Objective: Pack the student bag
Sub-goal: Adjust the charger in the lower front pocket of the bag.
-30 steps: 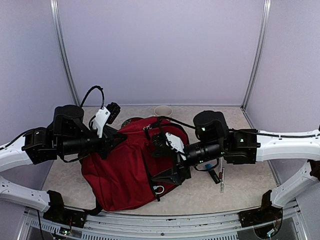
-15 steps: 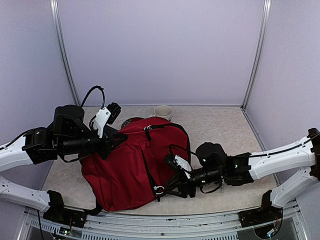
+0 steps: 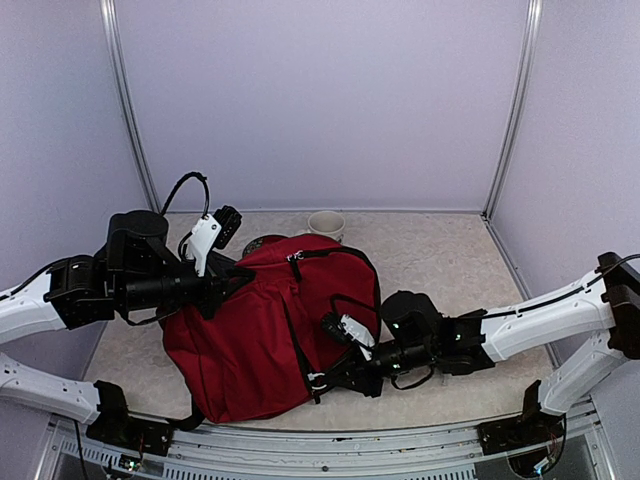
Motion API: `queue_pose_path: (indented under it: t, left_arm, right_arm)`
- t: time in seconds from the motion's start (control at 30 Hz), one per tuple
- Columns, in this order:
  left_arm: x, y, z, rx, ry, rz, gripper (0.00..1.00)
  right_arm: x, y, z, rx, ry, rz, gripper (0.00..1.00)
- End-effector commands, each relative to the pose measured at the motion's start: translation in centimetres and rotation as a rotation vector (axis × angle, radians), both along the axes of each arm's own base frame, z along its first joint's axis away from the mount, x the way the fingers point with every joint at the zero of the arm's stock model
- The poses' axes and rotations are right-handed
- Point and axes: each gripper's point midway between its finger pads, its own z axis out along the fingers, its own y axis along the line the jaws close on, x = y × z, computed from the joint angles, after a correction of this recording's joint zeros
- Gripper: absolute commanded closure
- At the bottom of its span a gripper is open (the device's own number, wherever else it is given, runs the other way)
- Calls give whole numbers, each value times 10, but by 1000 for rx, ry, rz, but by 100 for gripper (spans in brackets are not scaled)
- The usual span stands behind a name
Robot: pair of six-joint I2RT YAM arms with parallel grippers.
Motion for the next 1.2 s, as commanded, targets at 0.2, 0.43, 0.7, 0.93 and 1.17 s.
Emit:
queue_pose_path:
  t: [0.2, 0.43, 0.7, 0.93, 1.17]
  left_arm:
    - [2, -4, 44, -142, -84, 0, 100]
    - [2, -7, 41, -134, -78, -7, 100]
    - [-3, -10, 44, -152, -76, -40, 100]
    - [-12, -15, 52, -186, -77, -99, 100]
    - [-18, -8, 68, -228, -115, -107, 100]
  right_arm:
    - [-13, 4, 9, 9, 11, 80, 100]
    - [-12, 16, 37, 57, -36, 89, 100]
    - [-2, 38, 62, 105, -149, 82, 100]
    - [4, 60, 40, 84, -207, 156, 100]
    - [2, 74, 37, 119, -170, 259, 97]
